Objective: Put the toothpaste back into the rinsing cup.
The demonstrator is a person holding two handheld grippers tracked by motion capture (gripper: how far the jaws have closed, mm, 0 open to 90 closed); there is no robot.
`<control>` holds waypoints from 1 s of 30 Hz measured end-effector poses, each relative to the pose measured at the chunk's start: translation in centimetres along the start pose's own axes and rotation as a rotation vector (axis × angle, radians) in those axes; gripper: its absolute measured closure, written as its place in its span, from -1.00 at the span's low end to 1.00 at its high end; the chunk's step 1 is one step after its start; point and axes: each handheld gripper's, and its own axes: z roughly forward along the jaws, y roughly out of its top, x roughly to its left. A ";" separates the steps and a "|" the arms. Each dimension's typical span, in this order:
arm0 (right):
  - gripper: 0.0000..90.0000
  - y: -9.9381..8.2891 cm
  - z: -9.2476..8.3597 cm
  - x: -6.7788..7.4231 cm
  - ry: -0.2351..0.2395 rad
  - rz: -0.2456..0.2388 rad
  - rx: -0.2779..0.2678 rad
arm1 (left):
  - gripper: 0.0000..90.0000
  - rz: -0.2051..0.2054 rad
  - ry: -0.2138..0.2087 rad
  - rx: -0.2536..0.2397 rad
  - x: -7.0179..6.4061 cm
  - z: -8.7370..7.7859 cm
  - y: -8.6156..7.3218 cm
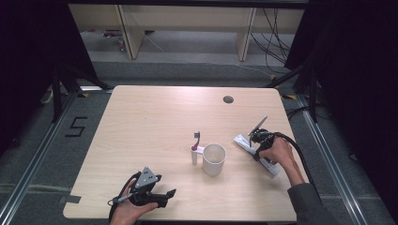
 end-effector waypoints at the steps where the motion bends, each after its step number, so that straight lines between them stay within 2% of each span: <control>1: 0.70 0.0 0.1 0.0 -0.001 -0.003 -0.001 | -0.48 -0.012 0.001 0.002 -0.2 -0.1 0.0; 3: 0.70 0.1 0.1 0.1 -0.012 0.009 0.018 | -0.48 -0.009 -0.006 0.001 -0.1 -0.1 0.0; 5: 0.70 0.3 0.0 0.1 -0.009 -0.008 0.024 | -0.48 -0.001 0.000 0.006 0.0 0.0 0.0; 7: 0.70 0.4 0.0 0.3 -0.015 0.005 0.043 | -0.48 -0.012 -0.012 -0.008 -0.2 0.0 0.0; 9: 0.70 0.5 0.0 0.3 -0.018 -0.005 0.055 | -0.48 -0.004 0.001 0.001 -0.1 -0.1 0.0; 11: 0.71 0.5 0.0 0.4 -0.014 -0.007 0.058 | -0.48 0.004 0.004 0.003 0.0 0.0 0.0; 12: 0.71 0.5 0.0 0.4 -0.014 -0.007 0.058 | -0.48 -0.011 0.000 0.002 -0.2 -0.1 0.0; 13: 0.71 0.6 0.1 0.2 -0.020 -0.039 0.049 | -0.48 -0.008 -0.008 0.005 -0.1 -0.1 0.0; 16: 0.71 0.6 0.0 0.2 -0.021 -0.039 0.040 | -0.47 -0.010 -0.006 -0.008 -0.1 0.0 0.0; 18: 0.71 0.5 -0.1 0.4 -0.025 -0.019 0.052 | -0.47 -0.003 -0.006 0.003 -0.1 -0.2 0.0; 19: 0.71 0.4 -0.2 0.2 -0.022 -0.050 0.034 | -0.47 -0.004 -0.004 0.001 0.0 -0.1 0.0; 20: 0.71 0.3 -0.3 0.1 -0.022 -0.043 0.022 | -0.47 -0.024 -0.006 -0.011 -0.1 0.0 0.1; 21: 0.72 0.3 -0.7 0.2 -0.015 -0.022 0.014 | -0.47 -0.024 -0.004 -0.009 -0.1 0.0 0.1; 22: 0.72 0.2 -0.9 0.0 -0.013 -0.024 0.000 | -0.47 -0.025 -0.005 -0.010 -0.1 0.0 0.0; 23: 0.72 0.1 -0.9 -0.1 -0.015 -0.037 -0.015 | -0.47 -0.009 -0.005 -0.003 0.0 -0.1 0.0; 24: 0.72 0.1 -1.3 0.0 -0.010 -0.025 -0.006 | -0.47 -0.005 -0.006 0.002 0.0 -0.2 0.0; 26: 0.72 0.0 -1.8 -0.2 0.002 -0.022 -0.041 | -0.47 -0.025 -0.003 -0.012 -0.1 -0.1 0.1; 29: 0.72 -0.3 -2.5 -0.3 0.013 -0.016 -0.095 | -0.47 -0.005 0.004 0.002 0.1 -0.1 0.0; 30: 0.72 -0.4 -2.9 -0.5 0.022 -0.031 -0.131 | -0.47 -0.008 0.002 0.001 0.1 -0.1 0.0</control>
